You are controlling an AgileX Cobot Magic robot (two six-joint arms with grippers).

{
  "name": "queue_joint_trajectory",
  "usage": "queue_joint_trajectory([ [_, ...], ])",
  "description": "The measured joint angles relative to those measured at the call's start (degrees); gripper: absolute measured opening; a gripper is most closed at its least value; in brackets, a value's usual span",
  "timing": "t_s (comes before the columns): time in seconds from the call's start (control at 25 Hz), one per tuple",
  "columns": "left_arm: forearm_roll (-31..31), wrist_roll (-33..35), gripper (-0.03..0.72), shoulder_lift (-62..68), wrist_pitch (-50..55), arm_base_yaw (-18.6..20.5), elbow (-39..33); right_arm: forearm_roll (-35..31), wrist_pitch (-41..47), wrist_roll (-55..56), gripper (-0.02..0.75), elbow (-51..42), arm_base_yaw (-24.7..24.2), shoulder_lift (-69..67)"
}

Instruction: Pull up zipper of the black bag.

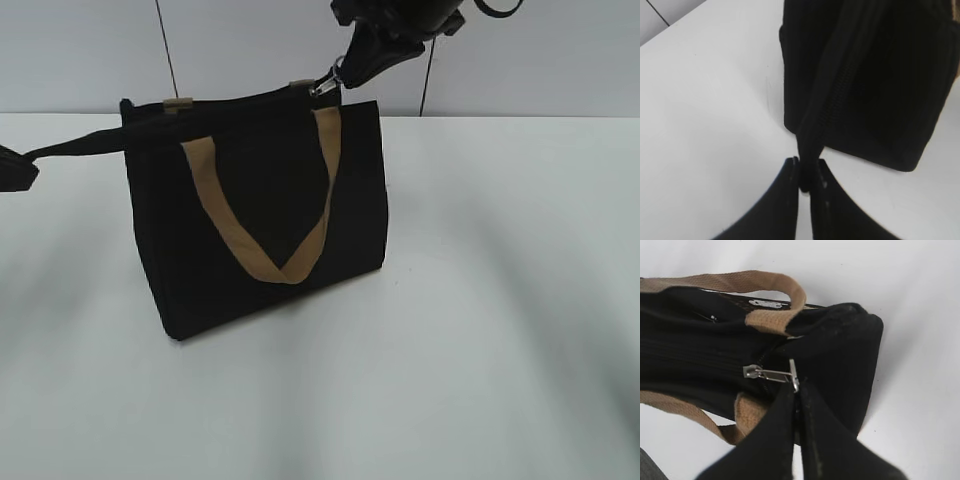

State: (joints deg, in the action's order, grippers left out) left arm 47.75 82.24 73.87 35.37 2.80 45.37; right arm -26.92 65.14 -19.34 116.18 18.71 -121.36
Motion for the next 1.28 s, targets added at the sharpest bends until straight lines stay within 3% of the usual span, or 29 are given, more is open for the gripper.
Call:
queue_joint_trajectory([
  [0.08,1.6,0.0,0.034,0.0,-0.3,0.1,0.0,-0.5,-0.1,-3.0,0.027,0.0,0.0,0.3],
  [0.16,3.2,0.0,0.074,0.0,-0.4,0.5,0.0,-0.6,-0.7,-5.0,0.130,0.0,-0.3,1.2],
  [0.24,5.2,0.0,0.191,0.0,-0.1,0.5,0.0,-0.9,-0.8,-5.5,0.266,0.0,-0.5,2.2],
  [0.32,7.5,-0.5,0.350,0.0,0.5,0.5,0.0,-1.1,-0.4,-5.7,0.351,0.1,-0.6,3.0],
  [0.4,8.8,-2.0,0.517,0.0,0.7,0.5,0.0,-1.1,0.3,-6.1,0.390,0.1,-0.6,3.7],
  [0.52,9.0,-6.5,0.626,0.1,1.5,0.5,0.9,-0.9,0.7,-8.4,0.406,0.1,-0.6,5.0],
  [0.72,5.8,-17.9,0.646,0.1,2.5,0.5,6.1,4.0,2.4,-12.5,0.410,0.1,-3.0,7.6],
  [0.84,-4.3,-29.5,0.629,0.1,2.6,0.5,11.0,7.5,4.0,-11.6,0.410,0.1,-5.9,8.9],
  [1.08,-28.0,-59.9,0.581,0.1,3.2,0.5,19.4,10.2,4.3,-8.2,0.410,0.1,-12.3,11.4],
  [1.28,-43.8,-77.1,0.552,0.1,11.2,0.5,24.3,17.0,4.4,-5.6,0.410,0.1,-14.3,15.5],
])
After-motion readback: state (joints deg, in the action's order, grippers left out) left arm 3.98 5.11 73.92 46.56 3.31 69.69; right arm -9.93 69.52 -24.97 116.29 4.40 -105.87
